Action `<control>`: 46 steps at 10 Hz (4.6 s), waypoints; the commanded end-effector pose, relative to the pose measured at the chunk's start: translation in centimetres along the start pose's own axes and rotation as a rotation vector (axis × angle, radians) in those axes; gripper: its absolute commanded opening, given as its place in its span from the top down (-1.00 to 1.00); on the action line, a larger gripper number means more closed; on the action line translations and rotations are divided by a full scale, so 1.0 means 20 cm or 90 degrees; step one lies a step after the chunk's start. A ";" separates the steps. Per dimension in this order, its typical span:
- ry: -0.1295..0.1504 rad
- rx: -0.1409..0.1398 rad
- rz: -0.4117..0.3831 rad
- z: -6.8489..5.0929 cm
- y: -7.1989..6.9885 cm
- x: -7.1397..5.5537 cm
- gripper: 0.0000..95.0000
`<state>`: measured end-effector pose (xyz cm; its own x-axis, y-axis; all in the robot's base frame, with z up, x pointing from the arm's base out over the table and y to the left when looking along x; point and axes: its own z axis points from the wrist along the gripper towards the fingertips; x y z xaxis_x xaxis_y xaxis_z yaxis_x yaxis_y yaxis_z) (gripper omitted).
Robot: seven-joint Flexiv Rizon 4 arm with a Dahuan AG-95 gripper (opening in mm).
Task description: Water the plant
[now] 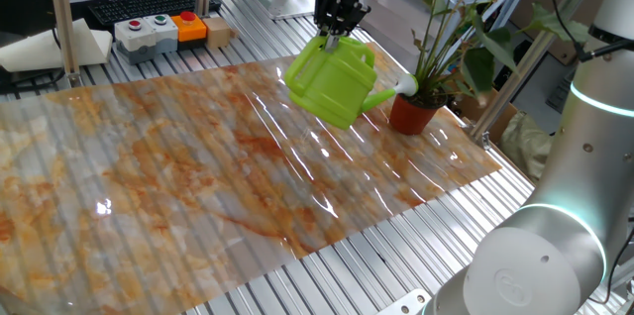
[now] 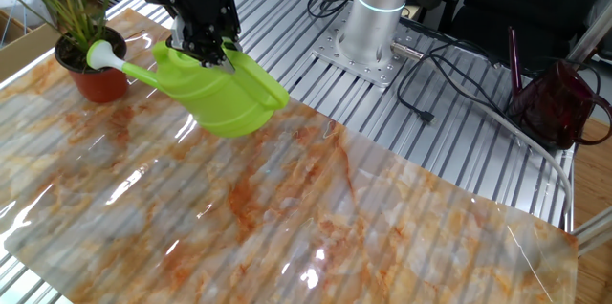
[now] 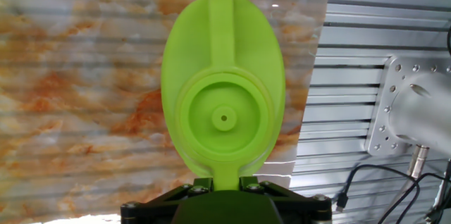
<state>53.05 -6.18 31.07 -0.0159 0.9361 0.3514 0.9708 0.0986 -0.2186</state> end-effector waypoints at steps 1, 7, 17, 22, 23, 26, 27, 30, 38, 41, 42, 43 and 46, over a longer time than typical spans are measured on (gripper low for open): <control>-0.005 -0.003 -0.005 0.00 0.00 0.00 1.00; -0.026 -0.009 -0.032 0.02 0.01 -0.02 1.00; -0.022 -0.015 -0.034 0.10 -0.02 0.01 1.00; -0.026 -0.044 -0.025 0.10 -0.02 0.02 1.00; -0.026 -0.050 -0.016 0.10 -0.02 0.02 1.00; -0.041 -0.051 -0.012 0.10 -0.02 0.02 1.00; -0.053 -0.050 -0.005 0.10 -0.02 0.02 1.00; -0.063 -0.048 -0.005 0.10 -0.03 0.04 1.00; -0.078 -0.048 -0.019 0.09 -0.04 0.06 1.00; -0.084 -0.048 -0.012 0.08 -0.04 0.06 1.00; -0.084 -0.048 -0.008 0.08 -0.04 0.06 1.00; -0.082 -0.048 -0.005 0.08 -0.04 0.06 1.00; -0.084 -0.047 -0.005 0.08 -0.04 0.06 1.00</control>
<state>51.93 -4.69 30.19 -0.0506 0.9715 0.2314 0.9847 0.0872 -0.1506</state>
